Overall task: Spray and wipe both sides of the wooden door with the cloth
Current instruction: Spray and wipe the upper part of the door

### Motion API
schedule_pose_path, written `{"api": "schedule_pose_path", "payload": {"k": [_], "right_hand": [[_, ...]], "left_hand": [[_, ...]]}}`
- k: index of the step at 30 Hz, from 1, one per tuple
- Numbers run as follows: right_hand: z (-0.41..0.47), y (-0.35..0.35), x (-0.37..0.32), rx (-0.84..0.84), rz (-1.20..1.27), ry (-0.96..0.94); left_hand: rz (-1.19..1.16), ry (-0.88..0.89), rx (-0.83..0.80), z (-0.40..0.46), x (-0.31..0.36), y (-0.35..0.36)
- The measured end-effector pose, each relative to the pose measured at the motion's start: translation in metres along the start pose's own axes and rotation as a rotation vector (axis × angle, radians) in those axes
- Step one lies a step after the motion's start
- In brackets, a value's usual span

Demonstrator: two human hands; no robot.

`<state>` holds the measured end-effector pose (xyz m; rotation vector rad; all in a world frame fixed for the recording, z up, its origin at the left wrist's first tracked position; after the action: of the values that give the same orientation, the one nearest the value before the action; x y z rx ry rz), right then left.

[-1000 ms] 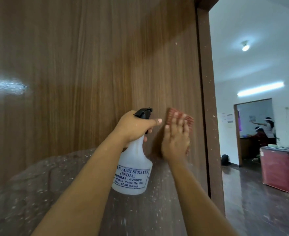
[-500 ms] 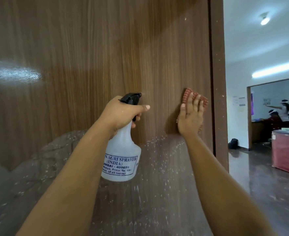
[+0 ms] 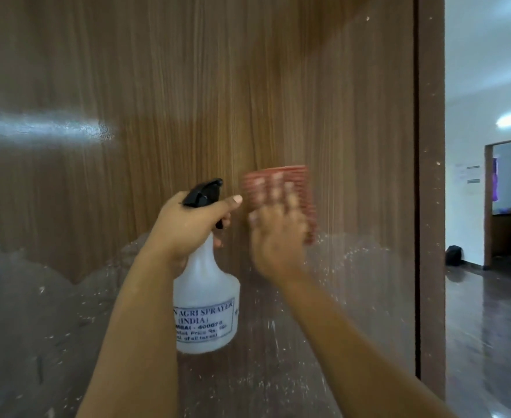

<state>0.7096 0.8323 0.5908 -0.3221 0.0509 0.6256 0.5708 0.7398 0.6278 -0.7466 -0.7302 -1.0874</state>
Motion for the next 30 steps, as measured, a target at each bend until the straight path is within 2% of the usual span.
{"api": "schedule_pose_path", "payload": {"k": [3, 5, 6, 8, 12, 14, 16, 17, 18, 20, 23, 25, 27, 30], "right_hand": [[-0.025, 0.017, -0.05, -0.085, -0.102, -0.403], [-0.013, 0.008, -0.039, -0.079, -0.123, -0.475], [-0.002, 0.0, -0.029, -0.059, -0.119, -0.439], [0.024, -0.015, 0.01, -0.02, -0.101, -0.231], [0.041, -0.049, 0.142, 0.08, -0.106, 0.232], [0.025, -0.062, 0.201, 0.068, -0.012, 0.418], [0.011, -0.062, 0.219, 0.068, 0.063, 0.58], [0.008, -0.058, 0.208, 0.092, 0.06, 0.6], [0.008, -0.052, 0.185, 0.133, 0.038, 0.552], [0.006, -0.034, 0.114, 0.171, -0.004, 0.248], [-0.027, 0.004, 0.018, -0.056, -0.099, -0.376], [-0.037, 0.006, 0.011, -0.158, -0.172, -0.61], [-0.017, -0.004, 0.041, -0.148, -0.187, -0.553], [0.021, -0.033, 0.122, 0.02, -0.083, -0.119]], "left_hand": [[-0.111, -0.021, 0.031, -0.005, 0.002, -0.012], [-0.083, -0.006, 0.039, -0.005, 0.003, -0.014], [-0.047, 0.004, 0.037, -0.005, 0.003, -0.013], [0.02, -0.012, 0.032, -0.006, -0.002, -0.008], [0.091, -0.04, 0.025, -0.015, -0.015, -0.003], [0.113, -0.028, 0.019, -0.02, -0.019, -0.004], [0.12, -0.014, 0.007, -0.023, -0.02, -0.006], [0.118, -0.012, 0.0, -0.023, -0.02, -0.005], [0.11, -0.011, -0.001, -0.023, -0.021, -0.005], [0.087, -0.009, 0.004, -0.021, -0.023, -0.001], [0.05, 0.005, -0.003, -0.017, -0.024, 0.01], [0.031, 0.01, -0.032, -0.014, -0.024, 0.019], [0.017, 0.001, -0.07, -0.011, -0.026, 0.027], [0.017, -0.045, -0.115, -0.01, -0.032, 0.039]]}}
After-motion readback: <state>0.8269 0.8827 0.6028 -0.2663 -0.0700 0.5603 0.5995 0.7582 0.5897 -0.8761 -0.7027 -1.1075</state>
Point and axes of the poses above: each hand's wrist, its own z-axis towards the middle knuckle, its own y-axis out of the palm, x = y × z, the point moved 6 cm from there along z, towards the middle knuckle, and after that the axes turned 4 degrees about -x, right-handed, at the moved point
